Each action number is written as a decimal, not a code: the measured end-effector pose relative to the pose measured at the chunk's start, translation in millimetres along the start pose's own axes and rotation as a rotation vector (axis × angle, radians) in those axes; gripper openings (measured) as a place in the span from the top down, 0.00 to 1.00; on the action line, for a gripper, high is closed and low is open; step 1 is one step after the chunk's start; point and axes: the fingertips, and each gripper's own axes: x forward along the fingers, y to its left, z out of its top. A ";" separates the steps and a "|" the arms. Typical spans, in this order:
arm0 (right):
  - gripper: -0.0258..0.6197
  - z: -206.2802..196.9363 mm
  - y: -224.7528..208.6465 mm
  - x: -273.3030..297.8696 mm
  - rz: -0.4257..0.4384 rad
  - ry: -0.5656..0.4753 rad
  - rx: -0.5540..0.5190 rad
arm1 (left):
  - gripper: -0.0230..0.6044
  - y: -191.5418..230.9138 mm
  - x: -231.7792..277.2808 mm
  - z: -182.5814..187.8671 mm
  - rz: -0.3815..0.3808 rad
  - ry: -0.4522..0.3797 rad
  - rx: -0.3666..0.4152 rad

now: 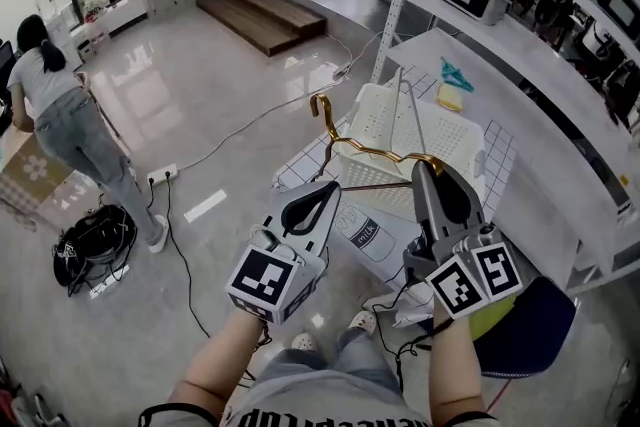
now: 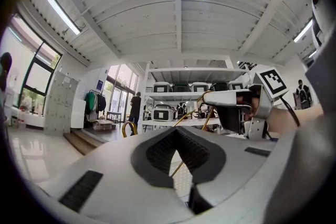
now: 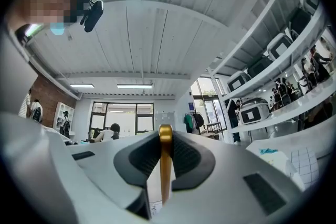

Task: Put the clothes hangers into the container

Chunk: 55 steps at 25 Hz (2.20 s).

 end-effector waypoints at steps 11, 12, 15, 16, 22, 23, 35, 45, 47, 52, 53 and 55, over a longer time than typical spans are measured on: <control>0.88 26.2 -39.2 35.7 0.044 -0.045 0.016 | 0.94 13.6 45.3 11.7 0.033 -0.016 0.022; 0.88 28.0 -42.2 38.9 0.051 -0.046 0.025 | 0.94 15.4 48.9 13.2 0.035 -0.024 0.034; 0.88 31.5 -48.5 47.9 0.074 -0.049 0.054 | 0.94 20.7 58.2 15.8 0.044 -0.035 0.058; 0.88 32.8 -49.8 50.6 0.082 -0.050 0.063 | 0.94 22.3 61.1 16.3 0.048 -0.034 0.058; 0.88 53.5 -52.6 63.4 0.131 -0.100 0.085 | 0.94 28.3 76.4 21.9 0.061 -0.031 0.060; 0.89 57.1 -53.5 64.8 0.133 -0.105 0.071 | 0.94 29.2 79.0 23.0 0.062 -0.035 0.065; 0.89 92.3 -104.5 60.0 0.092 -0.181 0.038 | 0.94 24.4 123.3 26.1 0.049 -0.043 0.059; 0.89 121.0 -145.7 35.7 0.041 -0.245 0.038 | 0.94 9.6 154.0 22.8 0.013 -0.020 0.046; 0.89 122.0 -153.2 32.1 0.022 -0.242 0.020 | 0.94 6.6 159.6 22.0 0.005 -0.023 0.051; 0.89 107.5 -172.6 22.8 -0.021 -0.200 0.031 | 0.94 -8.2 169.8 20.3 -0.023 -0.012 0.039; 0.89 101.8 -177.0 21.4 -0.031 -0.186 0.036 | 0.94 -10.8 171.6 18.5 -0.027 -0.009 0.041; 0.89 89.0 -185.9 19.4 -0.049 -0.156 0.045 | 0.94 -14.5 174.9 15.7 -0.030 -0.002 0.044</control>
